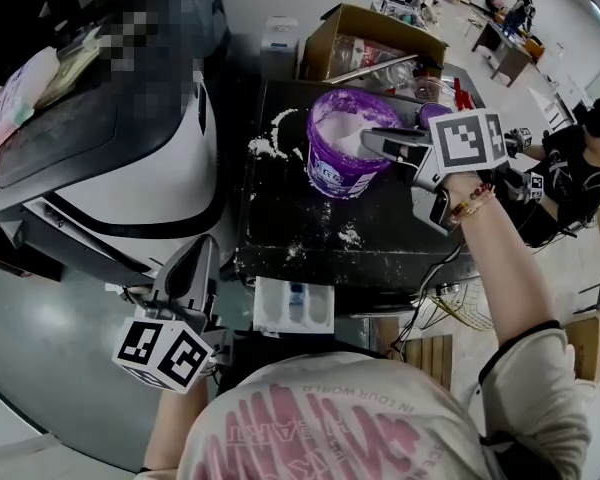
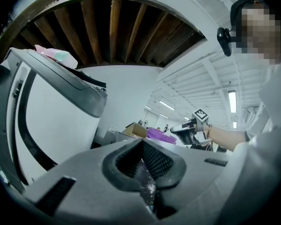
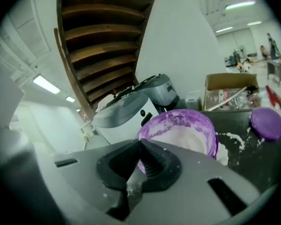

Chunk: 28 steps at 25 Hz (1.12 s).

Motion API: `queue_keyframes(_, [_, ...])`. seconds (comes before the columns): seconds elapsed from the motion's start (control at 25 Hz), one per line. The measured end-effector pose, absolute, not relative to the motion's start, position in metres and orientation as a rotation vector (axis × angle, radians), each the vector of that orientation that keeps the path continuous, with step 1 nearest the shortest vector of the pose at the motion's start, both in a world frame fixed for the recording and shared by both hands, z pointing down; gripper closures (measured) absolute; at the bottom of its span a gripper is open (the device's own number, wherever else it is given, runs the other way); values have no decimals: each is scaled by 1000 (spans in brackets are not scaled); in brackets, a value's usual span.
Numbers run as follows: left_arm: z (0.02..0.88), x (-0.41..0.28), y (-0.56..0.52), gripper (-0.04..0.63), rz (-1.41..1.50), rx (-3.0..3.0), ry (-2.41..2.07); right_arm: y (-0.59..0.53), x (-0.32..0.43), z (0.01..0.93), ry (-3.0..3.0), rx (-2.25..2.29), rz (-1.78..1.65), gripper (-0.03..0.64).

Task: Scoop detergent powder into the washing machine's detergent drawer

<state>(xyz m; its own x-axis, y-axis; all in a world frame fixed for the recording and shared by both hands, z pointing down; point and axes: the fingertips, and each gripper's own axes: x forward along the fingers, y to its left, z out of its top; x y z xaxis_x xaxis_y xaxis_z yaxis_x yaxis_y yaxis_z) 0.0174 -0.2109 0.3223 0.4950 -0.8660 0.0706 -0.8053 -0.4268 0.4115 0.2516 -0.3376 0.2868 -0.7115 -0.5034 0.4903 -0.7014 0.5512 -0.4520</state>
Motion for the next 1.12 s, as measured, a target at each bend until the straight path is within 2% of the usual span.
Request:
queue_keyframes(0.16, [323,22,-212,594,-210,2352,-1378,-339,265,285,-2509,1174,1102,614])
queue_keyframes(0.68, [293,32,-221,593,-251,2411,-1302,-330,283,287,-2631,1599,1366,614])
queue_keyframes(1.12, [273,-3,-223,593,-213,2463,-1235,-319,292,284,-2627,1995,1640,614])
